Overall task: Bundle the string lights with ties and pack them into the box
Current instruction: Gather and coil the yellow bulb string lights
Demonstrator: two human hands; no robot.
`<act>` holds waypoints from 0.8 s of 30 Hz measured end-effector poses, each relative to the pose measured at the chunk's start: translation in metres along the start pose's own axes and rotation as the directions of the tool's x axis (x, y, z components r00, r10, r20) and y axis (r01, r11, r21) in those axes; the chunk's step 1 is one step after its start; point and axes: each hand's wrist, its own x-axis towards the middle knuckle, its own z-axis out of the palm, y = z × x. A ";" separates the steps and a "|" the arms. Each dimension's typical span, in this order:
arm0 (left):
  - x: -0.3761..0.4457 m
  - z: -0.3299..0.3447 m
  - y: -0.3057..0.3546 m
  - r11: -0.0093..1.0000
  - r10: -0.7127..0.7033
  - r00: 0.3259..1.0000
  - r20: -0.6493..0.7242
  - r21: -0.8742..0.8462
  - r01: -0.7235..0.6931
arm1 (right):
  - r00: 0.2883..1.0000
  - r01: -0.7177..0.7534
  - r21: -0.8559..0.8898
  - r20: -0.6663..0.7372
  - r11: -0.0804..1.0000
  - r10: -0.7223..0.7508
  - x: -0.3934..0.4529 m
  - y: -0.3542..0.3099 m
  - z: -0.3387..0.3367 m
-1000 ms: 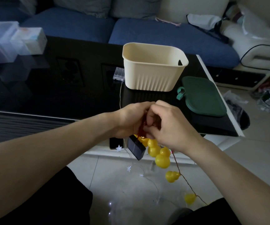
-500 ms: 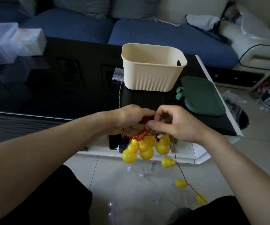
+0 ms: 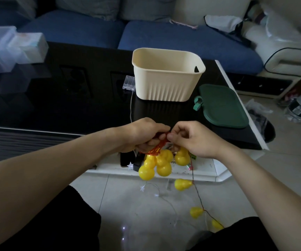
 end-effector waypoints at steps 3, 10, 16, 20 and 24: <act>-0.001 -0.002 0.001 1.000 -0.002 1.000 0.004 -0.004 0.002 | 0.997 0.019 0.070 -0.073 0.997 -0.014 0.002 0.001 0.000; -0.001 0.001 -0.003 0.999 -0.032 0.994 0.104 -0.025 0.035 | 0.991 0.062 0.063 -0.124 0.996 -0.054 0.005 0.002 0.001; -0.003 -0.001 0.000 0.995 0.002 0.998 0.064 -0.098 0.004 | 0.998 0.004 0.061 -0.064 0.998 0.000 0.004 0.003 -0.003; 0.000 -0.003 0.002 0.980 0.016 0.999 -0.032 -0.197 -0.022 | 0.994 -0.058 0.074 -0.092 0.996 0.064 0.004 0.007 -0.011; 0.004 -0.014 0.004 0.943 -0.002 0.990 -0.138 -0.329 -0.043 | 0.976 -0.190 0.232 -0.062 0.954 0.209 0.006 0.020 -0.023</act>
